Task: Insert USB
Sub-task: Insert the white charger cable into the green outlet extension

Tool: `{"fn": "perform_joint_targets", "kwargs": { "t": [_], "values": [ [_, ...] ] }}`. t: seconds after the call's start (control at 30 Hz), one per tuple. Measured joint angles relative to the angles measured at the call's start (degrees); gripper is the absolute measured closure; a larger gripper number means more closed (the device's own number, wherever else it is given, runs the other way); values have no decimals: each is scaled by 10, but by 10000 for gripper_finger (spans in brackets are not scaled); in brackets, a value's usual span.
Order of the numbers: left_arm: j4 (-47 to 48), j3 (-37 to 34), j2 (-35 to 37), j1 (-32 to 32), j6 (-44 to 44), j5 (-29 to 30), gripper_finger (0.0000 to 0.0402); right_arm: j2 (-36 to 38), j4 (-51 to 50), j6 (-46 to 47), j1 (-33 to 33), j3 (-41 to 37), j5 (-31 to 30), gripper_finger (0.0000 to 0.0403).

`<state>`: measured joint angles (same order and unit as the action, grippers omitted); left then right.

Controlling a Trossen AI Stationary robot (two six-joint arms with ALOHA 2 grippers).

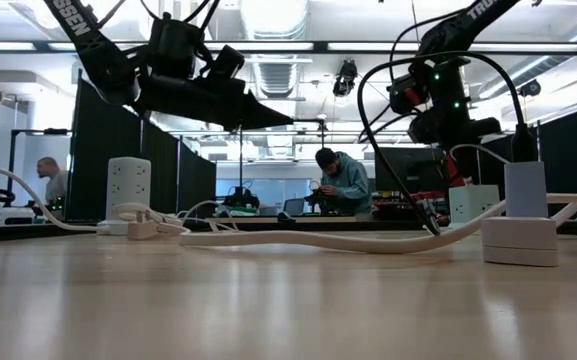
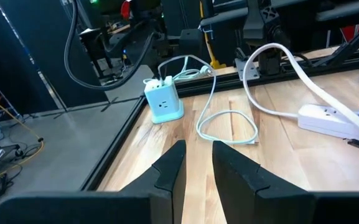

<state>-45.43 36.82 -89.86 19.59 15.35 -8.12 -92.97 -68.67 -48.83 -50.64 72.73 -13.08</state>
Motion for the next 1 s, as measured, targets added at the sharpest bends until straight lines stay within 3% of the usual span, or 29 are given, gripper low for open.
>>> {"fn": "perform_joint_targets", "kwargs": {
  "t": [0.23,0.43,0.7,1.0],
  "values": [
    [0,0,0,0,0,0,332,4,5,-2,1,-1,12,392],
    [-3,0,0,0,1,0,335,16,24,-6,6,4,85,392],
    [-9,0,0,0,2,0,334,16,49,-19,25,8,123,392],
    [-9,0,0,0,2,0,336,18,31,-11,29,11,40,392]
  ]
}}
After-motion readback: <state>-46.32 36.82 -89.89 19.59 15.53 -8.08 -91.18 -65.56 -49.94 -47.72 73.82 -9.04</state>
